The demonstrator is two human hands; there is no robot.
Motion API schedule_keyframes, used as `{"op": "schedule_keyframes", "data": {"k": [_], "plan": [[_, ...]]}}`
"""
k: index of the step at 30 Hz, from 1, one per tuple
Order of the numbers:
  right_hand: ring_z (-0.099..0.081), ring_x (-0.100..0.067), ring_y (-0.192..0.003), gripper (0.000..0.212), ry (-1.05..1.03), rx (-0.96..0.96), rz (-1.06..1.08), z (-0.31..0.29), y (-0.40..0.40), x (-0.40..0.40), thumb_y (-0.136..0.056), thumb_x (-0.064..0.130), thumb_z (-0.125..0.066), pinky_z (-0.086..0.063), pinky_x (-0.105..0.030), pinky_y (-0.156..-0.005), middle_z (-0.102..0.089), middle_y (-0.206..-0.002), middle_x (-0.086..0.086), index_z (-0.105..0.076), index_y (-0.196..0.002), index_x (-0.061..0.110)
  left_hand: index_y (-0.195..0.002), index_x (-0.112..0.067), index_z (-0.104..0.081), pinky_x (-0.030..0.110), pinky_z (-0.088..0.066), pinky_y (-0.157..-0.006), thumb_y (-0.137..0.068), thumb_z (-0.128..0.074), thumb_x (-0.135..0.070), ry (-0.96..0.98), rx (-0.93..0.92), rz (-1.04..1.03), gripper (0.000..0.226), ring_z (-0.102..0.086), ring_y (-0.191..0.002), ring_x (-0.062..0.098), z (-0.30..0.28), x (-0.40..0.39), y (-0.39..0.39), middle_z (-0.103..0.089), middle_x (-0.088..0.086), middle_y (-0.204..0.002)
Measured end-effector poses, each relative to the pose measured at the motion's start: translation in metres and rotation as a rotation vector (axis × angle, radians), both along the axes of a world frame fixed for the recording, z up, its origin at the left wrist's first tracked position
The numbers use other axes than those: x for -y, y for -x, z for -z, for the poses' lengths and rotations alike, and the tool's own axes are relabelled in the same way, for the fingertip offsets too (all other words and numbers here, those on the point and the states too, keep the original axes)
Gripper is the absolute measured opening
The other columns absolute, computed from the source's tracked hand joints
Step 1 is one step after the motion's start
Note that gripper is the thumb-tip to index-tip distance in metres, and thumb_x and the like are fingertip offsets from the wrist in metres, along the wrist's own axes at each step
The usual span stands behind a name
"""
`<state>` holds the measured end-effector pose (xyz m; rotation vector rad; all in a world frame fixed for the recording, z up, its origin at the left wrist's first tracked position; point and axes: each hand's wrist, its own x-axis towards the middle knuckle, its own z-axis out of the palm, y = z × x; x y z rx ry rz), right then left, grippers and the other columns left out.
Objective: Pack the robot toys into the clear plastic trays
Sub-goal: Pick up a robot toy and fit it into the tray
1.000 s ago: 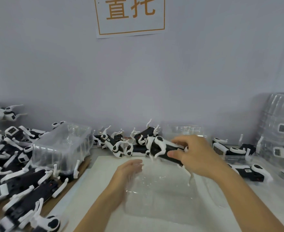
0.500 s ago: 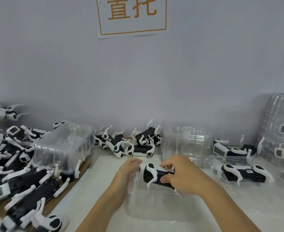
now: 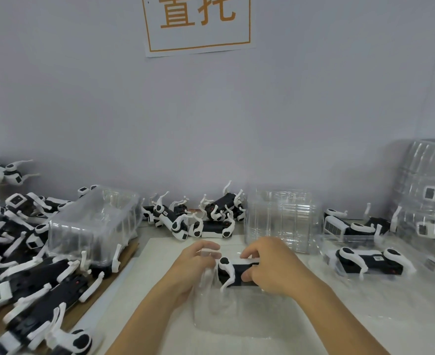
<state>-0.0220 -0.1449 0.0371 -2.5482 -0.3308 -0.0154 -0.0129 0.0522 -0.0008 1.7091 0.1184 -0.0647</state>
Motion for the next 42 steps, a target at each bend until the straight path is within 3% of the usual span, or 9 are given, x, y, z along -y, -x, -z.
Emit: {"op": "schedule_keyframes", "data": {"k": [6,10,13,19,23,28,32,37,42], "plan": [[-0.05,-0.009,-0.119,0.03,-0.045,0.146,-0.17,0.001,0.005,-0.012,-0.087,0.043,-0.07,-0.037,-0.039,-0.107,-0.058,-0.118,0.018,-0.069,-0.117,0.038,-0.092,-0.031,-0.073,0.047,-0.046,-0.103,-0.064,-0.059,-0.013,-0.01,0.01,0.024,0.036,-0.064,-0.11,0.027,-0.001,-0.001,0.002,-0.075,0.0,-0.105],[-0.057,-0.008,-0.106,0.029,-0.058,0.138,-0.127,0.004,0.005,-0.016,-0.082,0.043,-0.076,-0.046,-0.031,-0.092,-0.063,-0.113,0.018,-0.072,-0.11,0.041,-0.094,-0.037,-0.071,0.05,-0.045,-0.105,-0.07,-0.061,-0.019,-0.035,0.026,0.06,0.032,-0.064,-0.111,0.025,0.0,-0.002,0.004,-0.073,0.0,-0.109],[-0.055,-0.009,-0.104,0.027,0.013,0.259,-0.049,0.005,0.007,-0.019,-0.083,0.042,-0.074,-0.038,-0.025,-0.079,-0.059,-0.11,0.019,-0.071,-0.11,0.045,-0.102,-0.038,-0.066,0.048,-0.044,-0.106,-0.07,-0.065,-0.033,-0.084,0.056,0.076,0.033,-0.064,-0.109,0.023,-0.001,0.0,0.007,-0.07,0.002,-0.111],[-0.05,0.001,-0.095,0.03,-0.077,0.127,-0.143,0.002,0.004,-0.012,-0.087,0.04,-0.072,-0.04,-0.022,-0.085,-0.051,-0.095,0.025,-0.069,-0.117,0.044,-0.101,-0.041,-0.065,0.033,-0.044,-0.087,-0.068,-0.065,-0.049,-0.104,0.067,0.073,0.034,-0.062,-0.103,0.016,-0.005,0.004,0.012,-0.066,0.001,-0.112],[-0.052,-0.005,-0.106,0.034,-0.074,0.063,-0.149,-0.013,0.003,0.006,-0.09,0.034,-0.07,-0.04,-0.023,-0.091,-0.052,-0.112,0.017,-0.064,-0.123,0.039,-0.099,-0.039,-0.068,0.03,-0.044,-0.083,-0.066,-0.07,-0.052,-0.098,0.061,0.066,0.035,-0.064,-0.1,0.015,-0.007,0.002,0.011,-0.069,0.001,-0.106],[-0.059,-0.001,-0.081,0.027,0.02,-0.05,-0.009,-0.031,0.0,0.043,-0.081,0.035,-0.081,-0.039,-0.014,-0.062,-0.061,-0.094,0.011,-0.067,-0.104,0.033,-0.1,-0.041,-0.068,0.029,-0.044,-0.082,-0.069,-0.072,-0.054,-0.105,0.054,0.094,0.034,-0.063,-0.095,0.013,-0.004,-0.002,0.009,-0.07,-0.005,-0.101],[-0.063,-0.005,-0.077,0.018,0.005,-0.007,0.094,-0.024,-0.001,0.042,-0.078,0.031,-0.084,-0.048,-0.022,-0.068,-0.065,-0.084,0.011,-0.07,-0.09,0.03,-0.102,-0.039,-0.068,0.02,-0.042,-0.072,-0.071,-0.077,-0.047,-0.073,0.092,0.175,0.033,-0.063,-0.08,0.004,-0.005,-0.006,0.01,-0.069,-0.014,-0.085],[-0.063,-0.007,-0.082,0.016,0.067,0.025,0.121,-0.022,-0.002,0.038,-0.078,0.03,-0.084,-0.054,-0.03,-0.083,-0.064,-0.086,0.014,-0.071,-0.088,0.031,-0.107,-0.042,-0.067,0.023,-0.045,-0.083,-0.072,-0.078,-0.049,-0.143,0.11,0.162,0.038,-0.065,-0.101,0.009,-0.006,-0.007,0.008,-0.07,-0.005,-0.11],[-0.063,-0.001,-0.074,0.005,-0.004,0.003,0.046,-0.023,-0.006,0.047,-0.082,0.033,-0.079,-0.048,-0.022,-0.071,-0.07,-0.079,0.014,-0.078,-0.083,0.029,-0.118,-0.044,-0.059,0.026,-0.042,-0.103,-0.086,-0.075,-0.039,-0.507,0.371,0.088,0.036,-0.052,-0.119,-0.004,-0.017,-0.004,0.01,-0.061,-0.018,-0.121]]}}
